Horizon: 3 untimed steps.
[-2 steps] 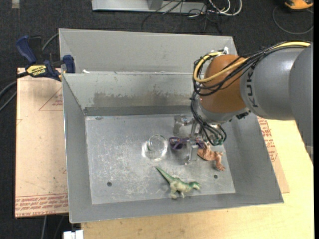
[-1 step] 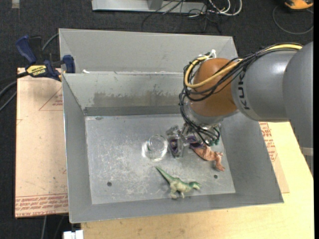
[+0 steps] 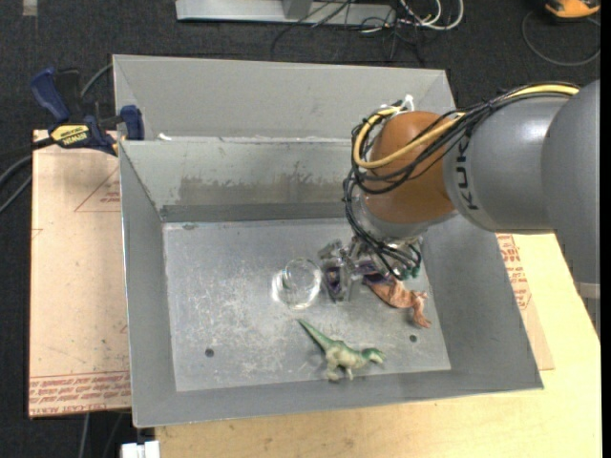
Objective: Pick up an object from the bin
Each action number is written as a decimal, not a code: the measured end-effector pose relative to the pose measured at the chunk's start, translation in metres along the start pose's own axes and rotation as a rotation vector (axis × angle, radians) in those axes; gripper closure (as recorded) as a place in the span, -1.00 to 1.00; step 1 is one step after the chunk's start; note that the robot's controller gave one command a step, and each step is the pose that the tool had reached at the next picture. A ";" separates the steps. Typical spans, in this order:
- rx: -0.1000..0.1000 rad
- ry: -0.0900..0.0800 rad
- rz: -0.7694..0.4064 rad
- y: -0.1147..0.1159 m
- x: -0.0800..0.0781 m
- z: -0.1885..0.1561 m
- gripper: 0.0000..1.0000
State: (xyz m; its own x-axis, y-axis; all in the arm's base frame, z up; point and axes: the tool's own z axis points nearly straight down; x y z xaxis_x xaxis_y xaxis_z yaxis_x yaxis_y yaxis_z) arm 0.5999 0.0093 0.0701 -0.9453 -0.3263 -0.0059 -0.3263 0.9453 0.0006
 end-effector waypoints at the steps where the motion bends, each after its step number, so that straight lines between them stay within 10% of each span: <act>1: 0.000 -0.004 -0.062 0.021 -0.003 -0.127 1.00; 2: 0.000 -0.004 -0.061 0.021 -0.003 -0.127 -1.00; 3: -0.001 -0.004 -0.061 0.021 -0.003 -0.126 -1.00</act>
Offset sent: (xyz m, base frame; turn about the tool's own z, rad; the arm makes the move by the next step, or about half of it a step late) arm 0.0000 0.0000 0.0000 0.0000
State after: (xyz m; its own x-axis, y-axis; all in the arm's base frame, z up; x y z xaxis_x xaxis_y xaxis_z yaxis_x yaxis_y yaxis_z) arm 0.5953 0.0297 0.1966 -0.9234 -0.3836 -0.0095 -0.3836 0.9235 0.0006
